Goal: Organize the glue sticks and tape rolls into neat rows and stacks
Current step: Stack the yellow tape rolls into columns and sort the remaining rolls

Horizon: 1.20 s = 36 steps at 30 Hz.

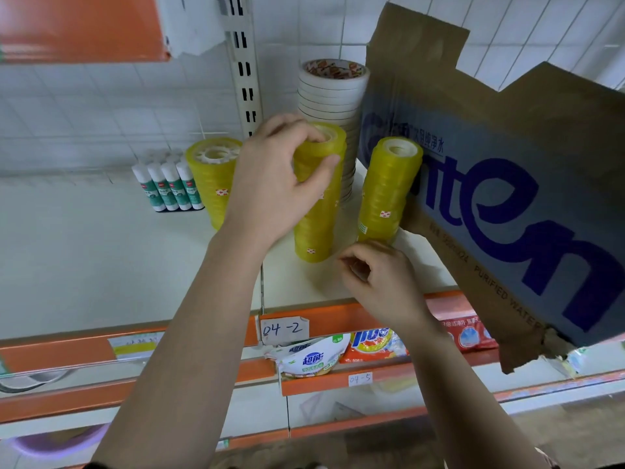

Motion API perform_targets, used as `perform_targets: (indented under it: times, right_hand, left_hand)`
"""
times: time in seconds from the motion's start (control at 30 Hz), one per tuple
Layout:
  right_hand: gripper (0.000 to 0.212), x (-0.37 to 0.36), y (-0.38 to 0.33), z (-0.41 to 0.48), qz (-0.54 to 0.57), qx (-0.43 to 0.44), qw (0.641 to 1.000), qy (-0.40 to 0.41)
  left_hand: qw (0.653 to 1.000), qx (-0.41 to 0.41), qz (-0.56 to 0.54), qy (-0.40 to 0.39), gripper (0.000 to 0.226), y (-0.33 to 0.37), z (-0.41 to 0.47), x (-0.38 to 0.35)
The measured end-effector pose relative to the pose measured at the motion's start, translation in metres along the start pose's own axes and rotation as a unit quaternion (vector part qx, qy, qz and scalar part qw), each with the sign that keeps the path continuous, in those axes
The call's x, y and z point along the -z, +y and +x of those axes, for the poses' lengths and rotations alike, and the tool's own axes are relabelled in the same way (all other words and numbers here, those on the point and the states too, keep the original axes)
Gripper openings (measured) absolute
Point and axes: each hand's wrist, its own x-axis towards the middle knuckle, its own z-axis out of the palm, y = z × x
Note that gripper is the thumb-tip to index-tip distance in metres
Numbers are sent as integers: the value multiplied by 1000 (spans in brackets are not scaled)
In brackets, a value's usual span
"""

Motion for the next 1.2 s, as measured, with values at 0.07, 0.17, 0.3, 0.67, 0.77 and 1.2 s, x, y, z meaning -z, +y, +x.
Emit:
perform_targets:
  times: [0.07, 0.17, 0.3, 0.67, 0.77, 1.2]
  right_hand:
    - [21, 0, 0, 0, 0, 1, 1000, -1]
    - [16, 2, 0, -2, 14, -1, 1000, 5]
    - [8, 6, 1, -3, 20, -3, 1000, 8]
    - [11, 15, 11, -5, 18, -5, 1000, 14]
    - [13, 15, 12, -5, 10, -5, 1000, 11]
    - [20, 12, 13, -4, -20, 5, 1000, 8]
  left_hand:
    - [1000, -7, -4, 11, 25, 1, 2, 0]
    - [999, -21, -18, 27, 24, 7, 8, -2]
    - [999, -38, -28, 0, 26, 27, 19, -8]
    - [984, -12, 115, -136, 30, 57, 41, -36]
    - [975, -3, 143, -170, 32, 57, 42, -35]
    - [969, 1, 148, -199, 36, 56, 46, -31]
